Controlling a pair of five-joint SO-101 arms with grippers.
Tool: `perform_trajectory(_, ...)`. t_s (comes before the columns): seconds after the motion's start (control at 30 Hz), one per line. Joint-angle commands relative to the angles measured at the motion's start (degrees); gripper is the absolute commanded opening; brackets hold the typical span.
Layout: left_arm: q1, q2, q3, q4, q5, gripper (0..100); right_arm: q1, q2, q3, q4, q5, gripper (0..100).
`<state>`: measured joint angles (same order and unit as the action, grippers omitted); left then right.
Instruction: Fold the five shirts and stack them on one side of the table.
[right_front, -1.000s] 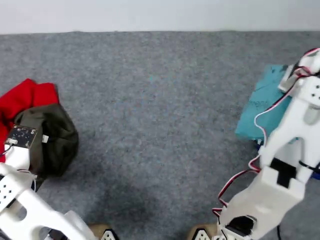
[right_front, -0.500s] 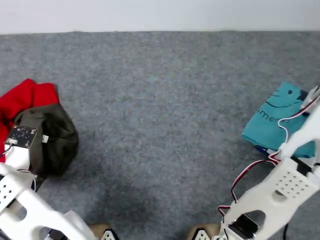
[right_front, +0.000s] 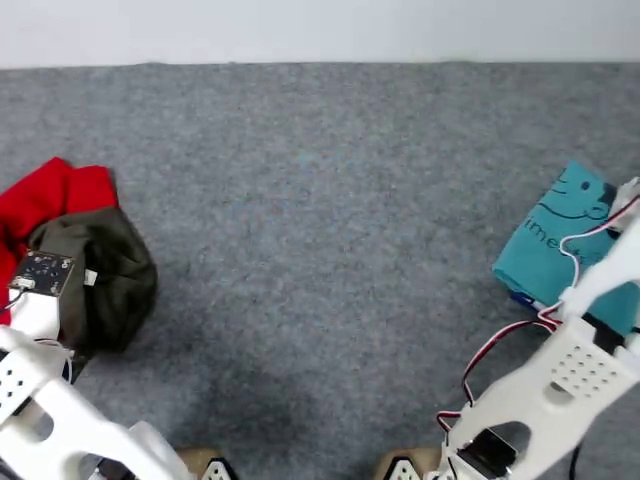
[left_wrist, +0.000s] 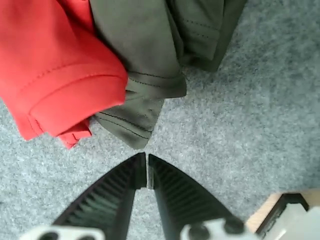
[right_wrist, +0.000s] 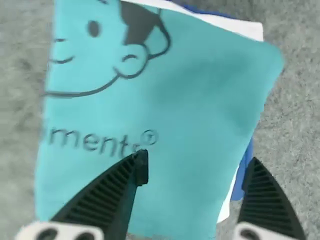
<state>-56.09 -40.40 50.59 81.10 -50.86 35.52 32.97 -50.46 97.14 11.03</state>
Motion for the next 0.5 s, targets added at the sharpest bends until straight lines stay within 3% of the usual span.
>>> perform_trajectory(0.0,0.35,-1.14,-0.4,-0.62,-0.53,2,-1.1,-3.74,-3.08,1.19,0.88,17.9)
perform_trajectory(0.1,0.09,-1.14,-0.4,-0.62,-0.53,2,0.57,-1.54,-3.08,1.27,0.79,0.0)
perform_trajectory(0.17,0.0,-1.14,-0.4,-0.44,-0.53,2,2.07,-0.13,-3.08,3.21,0.7,4.7)
perform_trajectory(0.47,0.0,-1.23,-6.29,6.24,-0.44,2,6.64,-2.95,-2.99,5.85,1.32,0.8)
